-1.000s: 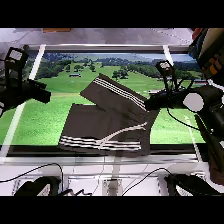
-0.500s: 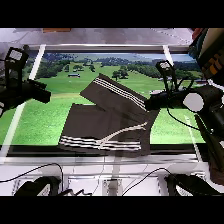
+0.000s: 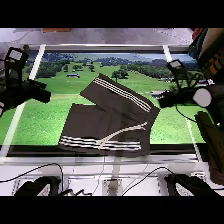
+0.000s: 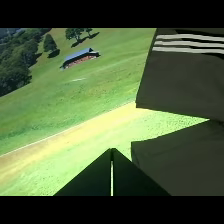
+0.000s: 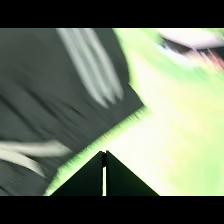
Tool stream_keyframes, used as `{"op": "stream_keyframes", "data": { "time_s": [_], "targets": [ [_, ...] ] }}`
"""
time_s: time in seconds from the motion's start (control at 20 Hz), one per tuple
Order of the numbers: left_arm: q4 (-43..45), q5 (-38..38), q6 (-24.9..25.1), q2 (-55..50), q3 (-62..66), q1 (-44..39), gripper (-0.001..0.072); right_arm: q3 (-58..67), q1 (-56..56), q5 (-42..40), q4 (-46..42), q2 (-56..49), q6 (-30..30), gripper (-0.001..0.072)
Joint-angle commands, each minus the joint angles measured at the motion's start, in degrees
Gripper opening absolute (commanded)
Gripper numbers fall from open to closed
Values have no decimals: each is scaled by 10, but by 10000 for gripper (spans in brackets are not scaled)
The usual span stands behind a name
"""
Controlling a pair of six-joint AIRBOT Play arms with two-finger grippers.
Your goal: Fold the clothes and pants, and hang the long-sleeved shirts on hangers.
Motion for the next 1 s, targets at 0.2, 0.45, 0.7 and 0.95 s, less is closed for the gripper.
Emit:
{"op": "stream_keyframes", "data": {
  "time_s": [0.2, 0.45, 0.7, 0.95],
  "targets": [
    [-4, 0, 0, 0, 0, 0, 6, -240, -316, 171, 311, 2, -210, 29],
    [-4, -3, 0, 0, 0, 0, 18, -395, -326, 127, 349, 1, -209, 447],
    [-4, -34, -40, -10, -5, 0, 475, -438, -315, 97, 385, -16, -188, 445],
    [-4, -66, -94, -51, -31, 0, 473, -438, -252, 70, 420, -71, -176, 446]
  ]
}}
